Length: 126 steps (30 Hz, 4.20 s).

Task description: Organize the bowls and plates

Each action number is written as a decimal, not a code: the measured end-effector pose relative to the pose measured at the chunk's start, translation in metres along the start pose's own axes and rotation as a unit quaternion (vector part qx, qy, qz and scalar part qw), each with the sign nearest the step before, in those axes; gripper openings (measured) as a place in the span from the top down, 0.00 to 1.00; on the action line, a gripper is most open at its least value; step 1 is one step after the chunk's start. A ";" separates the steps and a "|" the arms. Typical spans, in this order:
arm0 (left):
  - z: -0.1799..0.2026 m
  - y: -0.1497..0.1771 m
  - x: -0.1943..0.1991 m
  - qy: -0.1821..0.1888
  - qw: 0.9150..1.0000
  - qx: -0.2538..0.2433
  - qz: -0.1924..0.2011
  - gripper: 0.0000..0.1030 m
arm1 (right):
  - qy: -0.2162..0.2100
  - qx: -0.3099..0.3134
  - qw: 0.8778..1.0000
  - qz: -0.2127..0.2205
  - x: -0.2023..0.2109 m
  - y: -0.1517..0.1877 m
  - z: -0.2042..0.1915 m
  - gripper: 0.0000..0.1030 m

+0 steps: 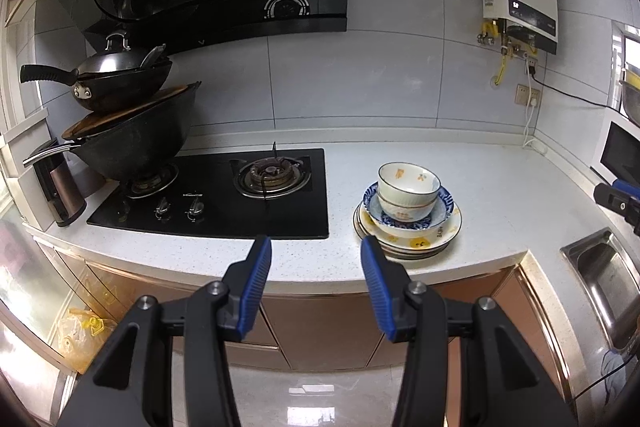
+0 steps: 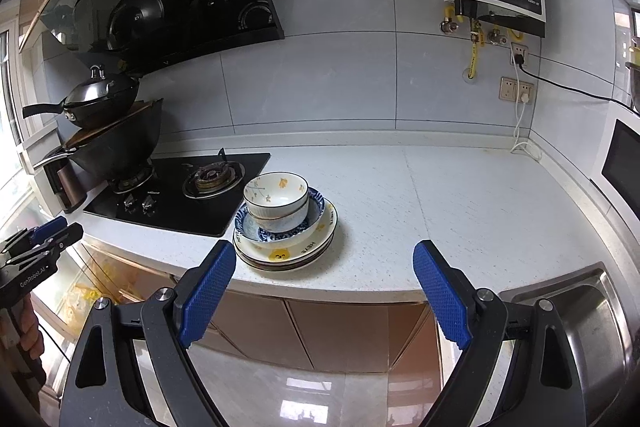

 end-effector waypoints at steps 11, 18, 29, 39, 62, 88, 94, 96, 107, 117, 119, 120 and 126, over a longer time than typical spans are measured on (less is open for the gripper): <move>-0.002 0.004 0.003 -0.009 1.000 -0.017 0.001 0.56 | 0.019 0.002 1.000 -0.007 0.011 0.008 0.003 0.15; 0.003 0.003 0.005 -0.001 1.000 -0.019 0.007 0.56 | 0.026 -0.001 1.000 -0.006 0.014 0.011 0.002 0.15; -0.006 -0.011 0.010 -0.031 0.999 -0.007 0.032 0.56 | 0.030 -0.001 1.000 0.001 0.021 0.011 0.004 0.15; -0.011 -0.026 0.011 -0.061 0.997 -0.020 0.049 0.56 | 0.029 0.009 0.999 0.009 0.015 0.017 0.011 0.15; -0.068 -0.044 0.044 -0.036 0.991 0.053 0.117 0.32 | 0.055 0.009 0.998 0.015 0.041 0.015 -0.015 0.15; -0.034 -0.018 0.020 0.011 0.994 0.112 0.010 0.24 | 0.014 0.002 1.000 0.003 0.025 0.023 0.005 0.15; -0.031 -0.017 0.022 0.003 0.995 0.102 0.016 0.24 | 0.012 0.003 1.000 0.005 0.025 0.022 0.004 0.15; -0.031 -0.018 0.023 0.003 0.995 0.102 0.018 0.24 | 0.013 0.004 1.000 0.005 0.025 0.023 0.004 0.15; -0.033 -0.015 0.022 -0.002 0.996 0.082 0.017 0.24 | 0.016 0.005 1.000 -0.011 0.023 0.024 0.002 0.15; -0.039 -0.013 0.020 -0.013 0.998 0.067 0.012 0.24 | 0.027 -0.017 0.999 -0.019 0.022 0.029 0.011 0.15; -0.040 -0.012 0.019 -0.013 0.998 0.064 0.011 0.24 | 0.028 -0.018 0.999 -0.019 0.022 0.030 0.010 0.15; -0.041 -0.012 0.019 -0.014 0.998 0.061 0.012 0.24 | 0.028 -0.018 0.999 -0.019 0.023 0.030 0.010 0.15; -0.043 -0.009 0.020 -0.019 0.998 0.049 0.017 0.24 | 0.017 -0.022 1.000 0.003 0.028 0.028 0.005 0.15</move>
Point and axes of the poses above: each gripper's, at about its wrist camera, not at the fingertips, and x roughly against the way its jaws point, z to its right, y to its underside, the point moved 4 cm from there along -x, roughly the way its jaws point, and after that the axes turned 4 degrees about -z, right-handed, at the moved point
